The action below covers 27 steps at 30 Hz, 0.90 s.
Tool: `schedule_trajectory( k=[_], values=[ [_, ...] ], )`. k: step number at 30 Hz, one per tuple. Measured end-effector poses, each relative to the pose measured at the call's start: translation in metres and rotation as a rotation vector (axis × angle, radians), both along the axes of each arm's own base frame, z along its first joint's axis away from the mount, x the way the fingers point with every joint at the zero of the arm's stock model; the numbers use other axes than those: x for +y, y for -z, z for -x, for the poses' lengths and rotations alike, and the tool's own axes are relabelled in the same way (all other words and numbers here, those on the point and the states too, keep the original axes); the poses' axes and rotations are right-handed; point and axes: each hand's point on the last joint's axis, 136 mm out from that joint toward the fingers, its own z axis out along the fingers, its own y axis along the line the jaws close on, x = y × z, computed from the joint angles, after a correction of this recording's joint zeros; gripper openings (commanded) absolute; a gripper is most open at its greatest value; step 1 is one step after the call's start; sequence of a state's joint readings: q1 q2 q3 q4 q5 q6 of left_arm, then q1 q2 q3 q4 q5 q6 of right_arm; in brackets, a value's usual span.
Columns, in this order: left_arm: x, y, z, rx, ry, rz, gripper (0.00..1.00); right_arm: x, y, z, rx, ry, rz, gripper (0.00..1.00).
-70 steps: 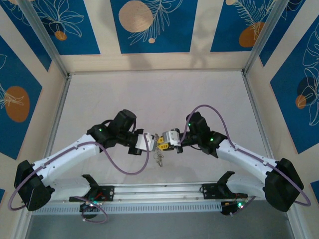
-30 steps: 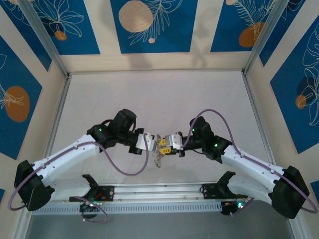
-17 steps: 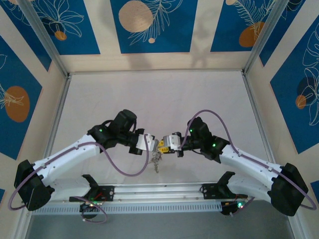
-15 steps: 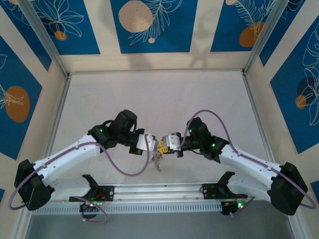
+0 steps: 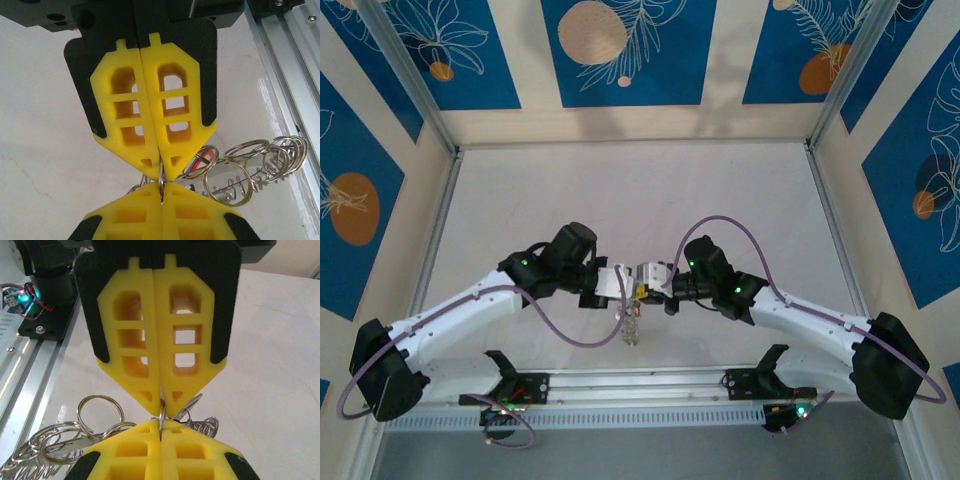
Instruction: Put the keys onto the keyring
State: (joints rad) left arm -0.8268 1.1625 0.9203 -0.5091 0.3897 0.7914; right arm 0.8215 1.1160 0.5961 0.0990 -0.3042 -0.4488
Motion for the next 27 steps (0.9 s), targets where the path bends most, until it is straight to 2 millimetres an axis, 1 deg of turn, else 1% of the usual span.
schedule_trajectory(
  k=[3, 4, 6, 7, 9, 12, 15, 17, 22, 27],
  values=[
    [0.001, -0.002, -0.001, 0.001, -0.022, 0.01, 0.0, 0.0, -0.003, -0.002, 0.008, 0.017, -0.024, 0.0],
    [0.001, -0.003, -0.001, 0.003, -0.028, 0.017, 0.03, -0.001, -0.004, -0.003, 0.007, 0.025, -0.039, 0.0],
    [0.0, -0.005, 0.0, 0.007, -0.037, 0.037, 0.14, -0.004, -0.008, -0.001, 0.002, 0.03, -0.079, 0.0],
    [-0.001, -0.007, 0.001, 0.008, -0.04, 0.051, 0.18, -0.005, -0.009, 0.0, 0.0, 0.031, -0.101, 0.0],
    [0.0, -0.009, 0.003, 0.014, -0.051, 0.073, 0.19, -0.009, -0.011, 0.002, -0.001, 0.034, -0.14, 0.0],
    [0.001, -0.012, 0.009, 0.035, -0.068, 0.12, 0.21, -0.014, -0.009, 0.007, 0.01, 0.034, -0.176, 0.0],
    [0.002, -0.019, 0.012, 0.055, -0.087, 0.172, 0.22, -0.017, -0.011, 0.013, 0.011, 0.026, -0.215, 0.0],
    [0.002, -0.027, 0.015, 0.06, -0.096, 0.215, 0.23, -0.019, -0.018, 0.016, -0.002, 0.023, -0.247, 0.0],
    [0.003, -0.047, 0.024, 0.063, -0.085, 0.315, 0.26, -0.022, -0.043, 0.024, -0.049, 0.008, -0.336, 0.0],
    [-0.001, -0.056, 0.031, 0.085, -0.057, 0.362, 0.27, -0.02, -0.053, 0.029, -0.069, -0.011, -0.375, 0.0]
  ],
)
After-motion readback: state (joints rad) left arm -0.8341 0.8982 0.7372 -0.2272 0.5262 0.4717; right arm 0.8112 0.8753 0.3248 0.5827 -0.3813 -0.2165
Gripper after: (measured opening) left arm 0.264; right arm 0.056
